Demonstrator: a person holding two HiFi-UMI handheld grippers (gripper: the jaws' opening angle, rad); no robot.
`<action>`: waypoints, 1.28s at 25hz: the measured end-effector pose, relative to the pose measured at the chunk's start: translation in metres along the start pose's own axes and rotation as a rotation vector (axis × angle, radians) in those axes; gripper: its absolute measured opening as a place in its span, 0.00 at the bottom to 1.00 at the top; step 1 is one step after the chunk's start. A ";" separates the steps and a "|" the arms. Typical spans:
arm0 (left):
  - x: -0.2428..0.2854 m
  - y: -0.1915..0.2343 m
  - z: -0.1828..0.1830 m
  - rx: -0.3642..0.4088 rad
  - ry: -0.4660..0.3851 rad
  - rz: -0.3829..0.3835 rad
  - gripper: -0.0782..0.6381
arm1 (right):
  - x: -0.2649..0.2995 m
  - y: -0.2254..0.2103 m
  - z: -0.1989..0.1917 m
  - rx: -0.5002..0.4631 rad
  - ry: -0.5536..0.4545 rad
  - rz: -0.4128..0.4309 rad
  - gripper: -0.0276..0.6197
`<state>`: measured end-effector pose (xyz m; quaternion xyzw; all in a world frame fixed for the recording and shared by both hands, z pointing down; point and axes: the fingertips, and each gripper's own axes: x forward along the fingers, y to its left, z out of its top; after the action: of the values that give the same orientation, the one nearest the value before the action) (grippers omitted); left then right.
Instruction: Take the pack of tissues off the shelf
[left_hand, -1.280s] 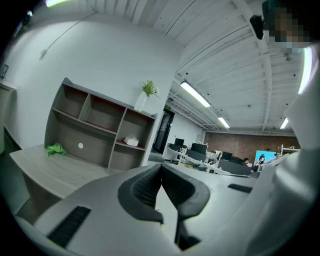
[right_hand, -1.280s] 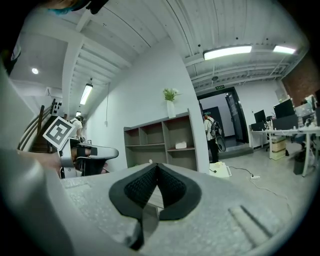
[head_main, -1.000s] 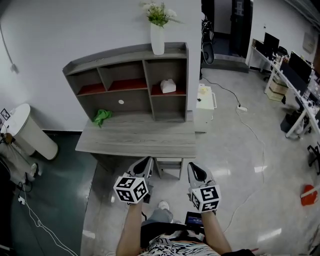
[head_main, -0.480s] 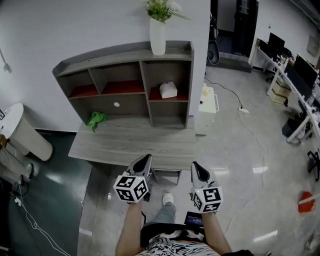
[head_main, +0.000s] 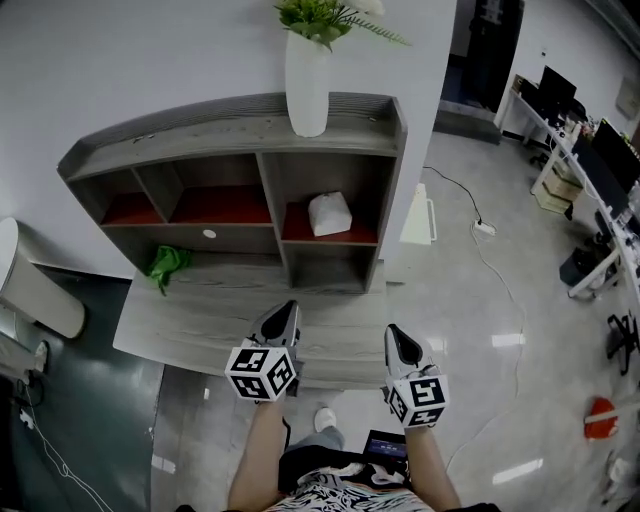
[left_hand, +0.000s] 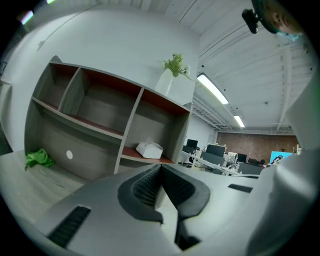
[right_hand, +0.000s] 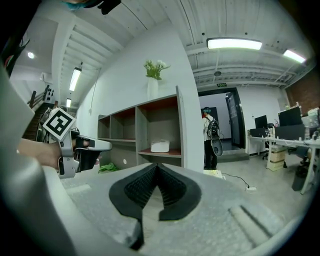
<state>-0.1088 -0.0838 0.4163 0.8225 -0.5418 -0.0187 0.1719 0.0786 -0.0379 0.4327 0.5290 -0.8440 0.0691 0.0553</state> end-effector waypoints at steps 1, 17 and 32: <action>0.012 0.007 0.005 0.016 -0.001 0.006 0.12 | 0.012 -0.005 0.001 0.004 0.005 -0.005 0.05; 0.104 0.040 0.030 0.015 -0.079 -0.058 0.12 | 0.086 -0.055 -0.008 0.051 0.060 -0.073 0.05; 0.141 0.044 0.029 0.037 -0.051 -0.001 0.12 | 0.118 -0.072 -0.002 0.028 0.063 -0.023 0.05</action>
<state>-0.0958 -0.2339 0.4243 0.8250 -0.5460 -0.0298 0.1427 0.0918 -0.1728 0.4587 0.5369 -0.8347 0.0967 0.0752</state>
